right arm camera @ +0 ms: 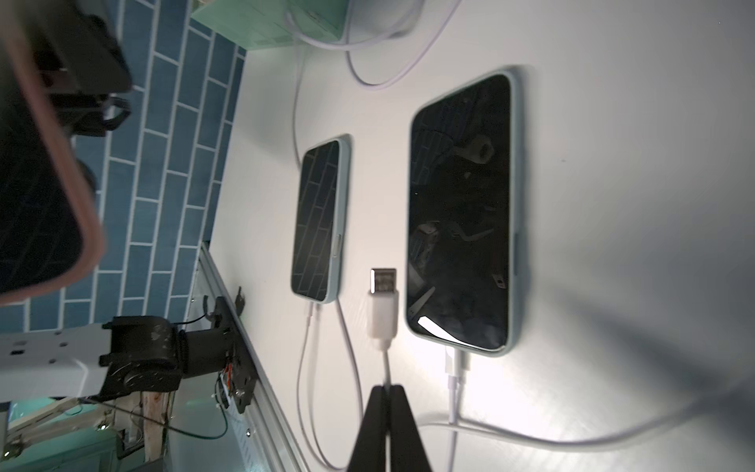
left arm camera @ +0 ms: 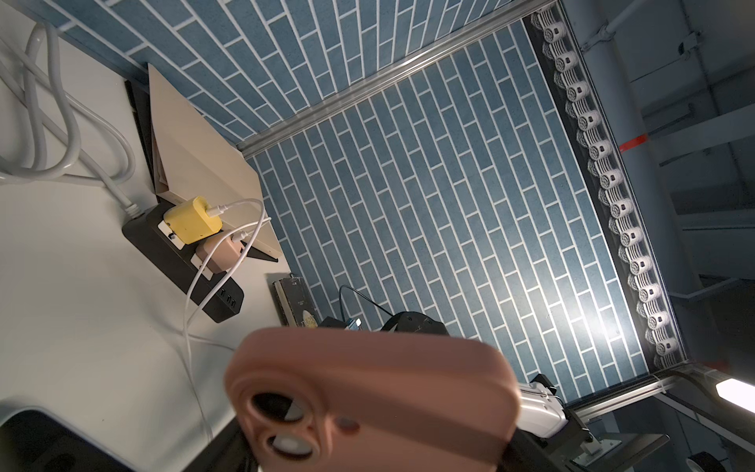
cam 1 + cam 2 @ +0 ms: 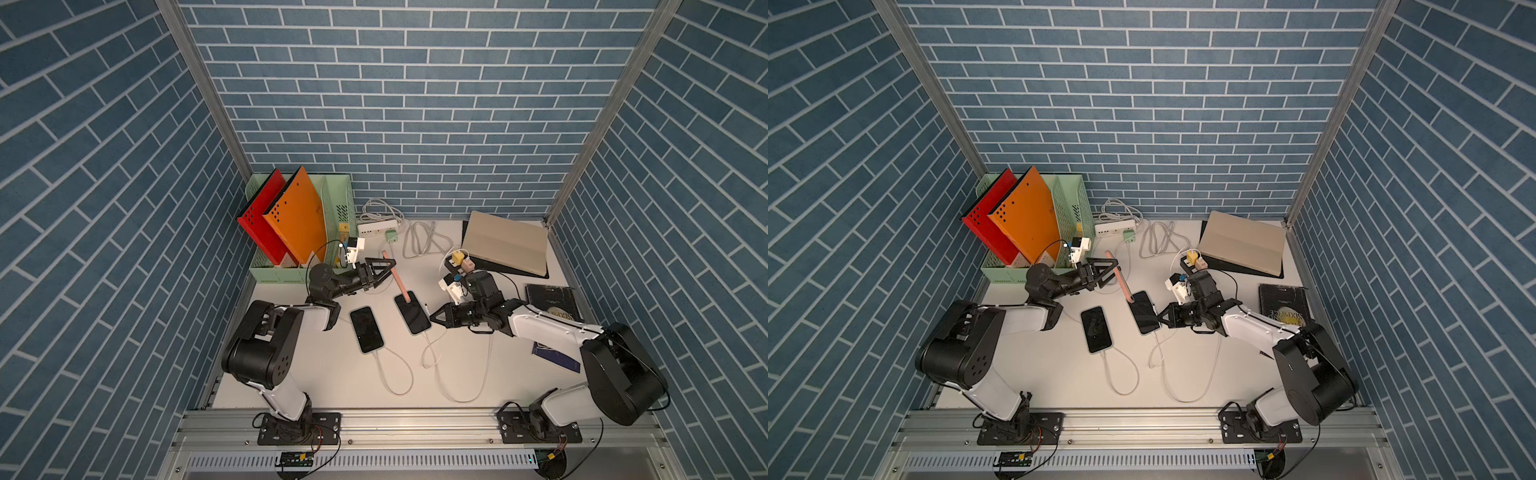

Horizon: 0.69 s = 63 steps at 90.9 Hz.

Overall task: Unplug the charging cable from the phone
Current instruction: Remove the charging cable from the phone.

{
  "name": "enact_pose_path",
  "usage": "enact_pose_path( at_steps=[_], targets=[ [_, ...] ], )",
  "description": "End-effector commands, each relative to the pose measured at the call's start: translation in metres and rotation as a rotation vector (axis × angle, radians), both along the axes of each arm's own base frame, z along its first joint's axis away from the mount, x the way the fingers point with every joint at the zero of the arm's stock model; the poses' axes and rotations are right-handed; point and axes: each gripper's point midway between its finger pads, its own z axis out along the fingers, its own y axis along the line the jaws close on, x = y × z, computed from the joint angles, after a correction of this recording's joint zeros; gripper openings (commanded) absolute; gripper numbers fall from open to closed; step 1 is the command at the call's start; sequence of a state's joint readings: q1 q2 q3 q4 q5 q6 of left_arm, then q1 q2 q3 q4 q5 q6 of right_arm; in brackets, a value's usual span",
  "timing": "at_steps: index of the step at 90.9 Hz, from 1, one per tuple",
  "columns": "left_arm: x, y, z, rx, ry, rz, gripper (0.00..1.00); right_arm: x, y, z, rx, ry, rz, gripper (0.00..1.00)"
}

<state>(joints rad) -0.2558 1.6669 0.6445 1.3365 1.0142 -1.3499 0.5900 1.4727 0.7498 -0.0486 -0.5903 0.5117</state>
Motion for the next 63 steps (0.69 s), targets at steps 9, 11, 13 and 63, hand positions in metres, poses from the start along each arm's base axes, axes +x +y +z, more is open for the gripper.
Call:
enact_pose_path(
  at_steps=[9, 11, 13, 63],
  targets=[
    [-0.007, 0.003, 0.018, -0.02, -0.079, 0.005, 0.03, 0.016, -0.03, -0.026, -0.236, -0.004, -0.101, 0.03],
    [-0.007, 0.003, 0.018, -0.019, -0.078, 0.003, 0.03, 0.017, -0.031, -0.027, -0.246, -0.003, -0.106, 0.03],
    [-0.007, 0.003, 0.018, -0.019, -0.078, 0.004, 0.03, 0.018, -0.032, -0.027, -0.253, -0.003, -0.108, 0.04],
    [-0.007, 0.003, 0.02, -0.02, -0.082, -0.001, 0.05, 0.026, 0.009, 0.041, 0.025, -0.088, 0.03, 0.59]
  ],
)
